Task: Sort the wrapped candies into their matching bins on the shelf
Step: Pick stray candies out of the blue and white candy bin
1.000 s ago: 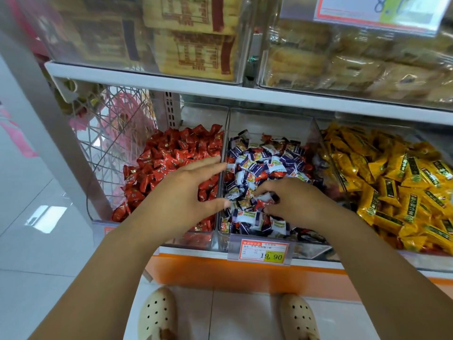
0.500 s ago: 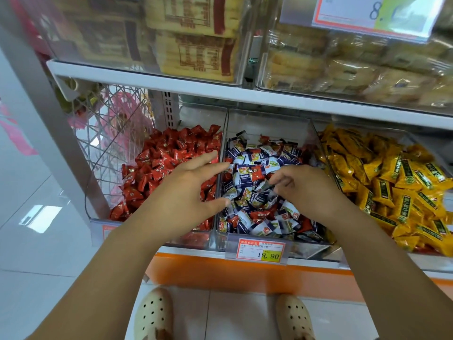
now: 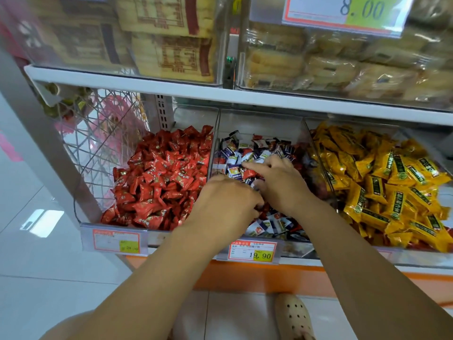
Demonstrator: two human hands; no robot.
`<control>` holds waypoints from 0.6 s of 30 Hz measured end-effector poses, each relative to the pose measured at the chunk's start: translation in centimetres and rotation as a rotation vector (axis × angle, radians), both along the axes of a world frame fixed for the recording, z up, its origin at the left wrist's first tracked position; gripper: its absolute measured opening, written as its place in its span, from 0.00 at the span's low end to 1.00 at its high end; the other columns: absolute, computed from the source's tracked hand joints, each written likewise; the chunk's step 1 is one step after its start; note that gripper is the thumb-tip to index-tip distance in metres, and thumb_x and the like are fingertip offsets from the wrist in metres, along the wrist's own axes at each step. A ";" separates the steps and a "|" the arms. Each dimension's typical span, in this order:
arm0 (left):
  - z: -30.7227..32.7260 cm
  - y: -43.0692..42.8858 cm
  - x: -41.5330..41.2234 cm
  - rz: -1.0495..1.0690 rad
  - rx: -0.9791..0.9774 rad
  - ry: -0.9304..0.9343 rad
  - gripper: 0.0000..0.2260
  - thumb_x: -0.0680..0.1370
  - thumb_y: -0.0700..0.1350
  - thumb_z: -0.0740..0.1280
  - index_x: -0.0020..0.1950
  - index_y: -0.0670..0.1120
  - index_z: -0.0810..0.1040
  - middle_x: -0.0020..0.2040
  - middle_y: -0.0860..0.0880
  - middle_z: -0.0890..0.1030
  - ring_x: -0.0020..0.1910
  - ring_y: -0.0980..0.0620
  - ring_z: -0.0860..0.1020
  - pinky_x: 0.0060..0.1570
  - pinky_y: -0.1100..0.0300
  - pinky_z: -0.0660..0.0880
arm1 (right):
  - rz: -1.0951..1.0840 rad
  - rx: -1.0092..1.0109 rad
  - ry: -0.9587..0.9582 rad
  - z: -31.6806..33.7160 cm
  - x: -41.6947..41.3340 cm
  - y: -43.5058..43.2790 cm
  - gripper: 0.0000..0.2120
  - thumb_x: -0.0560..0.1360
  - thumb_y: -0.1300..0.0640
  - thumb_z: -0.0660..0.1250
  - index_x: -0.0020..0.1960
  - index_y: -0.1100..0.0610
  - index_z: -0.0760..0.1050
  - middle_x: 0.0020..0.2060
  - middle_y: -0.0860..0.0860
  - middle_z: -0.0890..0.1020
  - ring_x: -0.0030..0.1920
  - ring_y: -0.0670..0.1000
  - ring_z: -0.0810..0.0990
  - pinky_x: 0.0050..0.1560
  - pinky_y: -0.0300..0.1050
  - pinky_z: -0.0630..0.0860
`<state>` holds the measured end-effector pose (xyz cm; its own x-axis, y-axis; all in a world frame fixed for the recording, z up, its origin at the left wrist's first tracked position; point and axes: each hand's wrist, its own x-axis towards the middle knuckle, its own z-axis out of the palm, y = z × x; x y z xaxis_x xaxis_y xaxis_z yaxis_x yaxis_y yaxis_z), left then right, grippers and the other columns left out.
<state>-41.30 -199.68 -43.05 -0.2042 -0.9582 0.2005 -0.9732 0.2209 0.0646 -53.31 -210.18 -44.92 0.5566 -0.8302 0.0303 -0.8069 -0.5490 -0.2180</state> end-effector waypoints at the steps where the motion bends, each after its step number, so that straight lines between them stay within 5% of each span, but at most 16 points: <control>1: -0.2 -0.2 -0.2 0.027 0.020 -0.094 0.11 0.79 0.50 0.63 0.60 0.57 0.78 0.53 0.56 0.82 0.55 0.52 0.77 0.62 0.56 0.62 | 0.000 0.003 -0.013 0.0 0.1 -0.1 0.21 0.78 0.53 0.63 0.69 0.39 0.68 0.55 0.50 0.69 0.59 0.53 0.65 0.58 0.49 0.68; 5: -0.5 -0.5 -0.4 0.104 0.109 -0.301 0.10 0.77 0.47 0.66 0.57 0.56 0.80 0.47 0.55 0.83 0.48 0.51 0.79 0.54 0.56 0.61 | 0.001 0.040 -0.139 0.6 -0.1 -0.4 0.12 0.74 0.56 0.70 0.56 0.46 0.79 0.49 0.51 0.75 0.55 0.53 0.73 0.53 0.47 0.73; 7: -0.4 -0.6 -0.6 0.110 0.095 -0.329 0.09 0.77 0.49 0.66 0.56 0.56 0.80 0.45 0.55 0.82 0.47 0.51 0.78 0.48 0.56 0.56 | -0.021 0.122 -0.252 1.3 -0.8 -0.5 0.09 0.72 0.57 0.72 0.52 0.49 0.81 0.49 0.50 0.80 0.49 0.49 0.77 0.49 0.40 0.74; 10: -0.5 -0.6 -0.8 0.118 0.087 -0.316 0.09 0.77 0.55 0.66 0.56 0.57 0.79 0.46 0.56 0.82 0.51 0.51 0.77 0.53 0.55 0.58 | -0.092 0.217 -0.378 2.5 -2.1 -0.7 0.07 0.73 0.58 0.72 0.50 0.51 0.82 0.44 0.46 0.81 0.42 0.43 0.77 0.38 0.27 0.68; 18: 0.6 -0.3 -0.3 0.094 0.072 -0.025 0.13 0.79 0.58 0.61 0.61 0.59 0.77 0.55 0.58 0.81 0.57 0.56 0.76 0.63 0.60 0.59 | -0.048 0.340 -0.263 6.3 -4.9 1.5 0.05 0.76 0.57 0.68 0.50 0.50 0.79 0.42 0.43 0.79 0.42 0.44 0.78 0.40 0.35 0.72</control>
